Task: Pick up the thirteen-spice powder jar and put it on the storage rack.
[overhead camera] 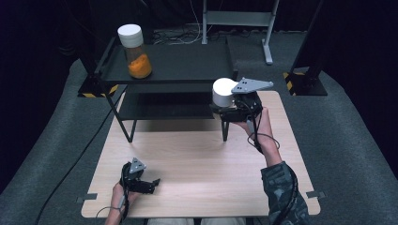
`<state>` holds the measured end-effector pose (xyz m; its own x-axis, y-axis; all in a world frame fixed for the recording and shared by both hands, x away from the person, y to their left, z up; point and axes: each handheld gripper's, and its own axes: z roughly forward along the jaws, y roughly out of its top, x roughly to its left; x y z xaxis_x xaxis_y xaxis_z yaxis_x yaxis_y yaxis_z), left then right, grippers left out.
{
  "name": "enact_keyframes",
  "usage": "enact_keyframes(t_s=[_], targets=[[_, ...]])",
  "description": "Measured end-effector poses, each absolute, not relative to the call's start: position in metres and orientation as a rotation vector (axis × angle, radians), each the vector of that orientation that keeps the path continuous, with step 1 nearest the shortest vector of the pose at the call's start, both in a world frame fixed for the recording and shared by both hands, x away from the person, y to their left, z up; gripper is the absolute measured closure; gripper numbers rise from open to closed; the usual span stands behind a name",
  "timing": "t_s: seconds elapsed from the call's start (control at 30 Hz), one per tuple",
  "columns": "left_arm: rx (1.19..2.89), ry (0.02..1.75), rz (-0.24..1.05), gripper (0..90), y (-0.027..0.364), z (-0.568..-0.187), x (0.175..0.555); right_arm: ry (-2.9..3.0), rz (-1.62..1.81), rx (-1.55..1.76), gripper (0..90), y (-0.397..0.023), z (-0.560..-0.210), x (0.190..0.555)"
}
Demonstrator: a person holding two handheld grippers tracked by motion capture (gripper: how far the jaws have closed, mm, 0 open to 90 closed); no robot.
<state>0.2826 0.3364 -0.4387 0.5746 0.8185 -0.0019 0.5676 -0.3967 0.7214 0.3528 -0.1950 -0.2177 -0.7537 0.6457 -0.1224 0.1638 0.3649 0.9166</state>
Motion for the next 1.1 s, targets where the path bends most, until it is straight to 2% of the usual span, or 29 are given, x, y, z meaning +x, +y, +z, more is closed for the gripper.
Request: enact_keyframes(t_s=[1.1], targets=[[2.118, 1.099, 0.466, 0.8, 0.337, -0.438, 0.283, 2.165, 1.396, 0.681, 30.5, -0.189, -0.171, 0.363]])
